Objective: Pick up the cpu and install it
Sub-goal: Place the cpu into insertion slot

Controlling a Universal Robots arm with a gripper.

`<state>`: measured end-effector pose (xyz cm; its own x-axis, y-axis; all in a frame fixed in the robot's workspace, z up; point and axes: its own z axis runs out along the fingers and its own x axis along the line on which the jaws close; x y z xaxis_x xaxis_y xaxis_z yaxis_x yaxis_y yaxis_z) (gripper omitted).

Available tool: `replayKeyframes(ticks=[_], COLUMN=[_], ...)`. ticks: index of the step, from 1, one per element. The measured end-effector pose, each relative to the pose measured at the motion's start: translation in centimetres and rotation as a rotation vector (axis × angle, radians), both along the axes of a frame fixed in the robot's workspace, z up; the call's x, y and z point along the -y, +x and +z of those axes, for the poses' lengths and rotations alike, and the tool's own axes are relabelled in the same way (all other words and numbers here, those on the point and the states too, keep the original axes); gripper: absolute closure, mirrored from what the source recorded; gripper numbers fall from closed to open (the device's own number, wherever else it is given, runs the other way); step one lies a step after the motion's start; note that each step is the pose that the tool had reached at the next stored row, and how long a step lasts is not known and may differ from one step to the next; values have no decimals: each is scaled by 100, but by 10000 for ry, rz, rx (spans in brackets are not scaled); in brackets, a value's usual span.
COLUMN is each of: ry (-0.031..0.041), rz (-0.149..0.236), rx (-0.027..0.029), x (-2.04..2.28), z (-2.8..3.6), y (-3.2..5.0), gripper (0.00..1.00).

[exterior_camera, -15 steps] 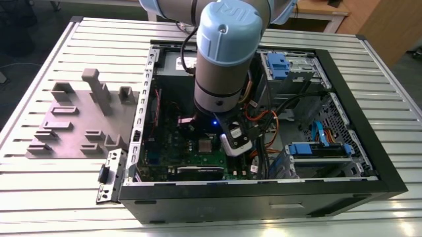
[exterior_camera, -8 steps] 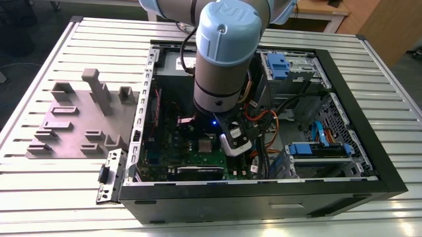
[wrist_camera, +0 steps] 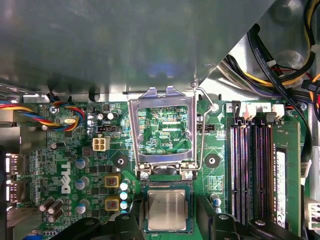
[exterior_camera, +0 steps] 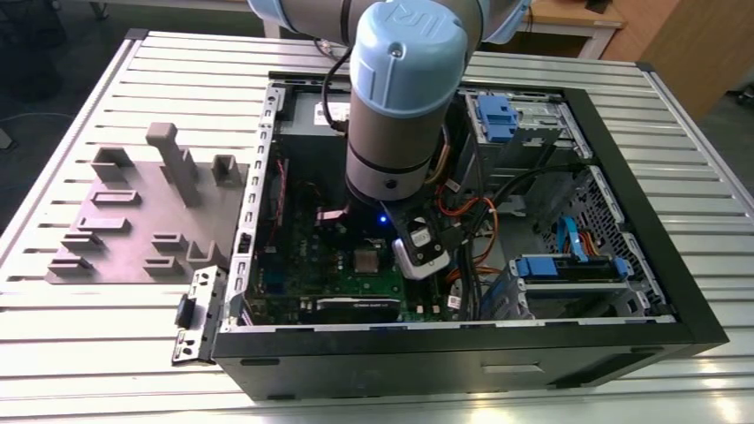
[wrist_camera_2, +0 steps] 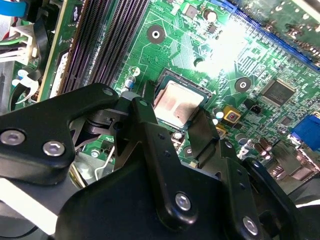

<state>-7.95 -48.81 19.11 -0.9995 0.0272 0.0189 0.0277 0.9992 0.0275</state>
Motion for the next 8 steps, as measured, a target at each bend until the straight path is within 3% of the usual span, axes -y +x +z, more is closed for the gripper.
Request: replayKeyframes(ticks=[8], ry=[0], rz=[0], rx=[0], x=[0], z=[1], y=[0], gripper=[46])
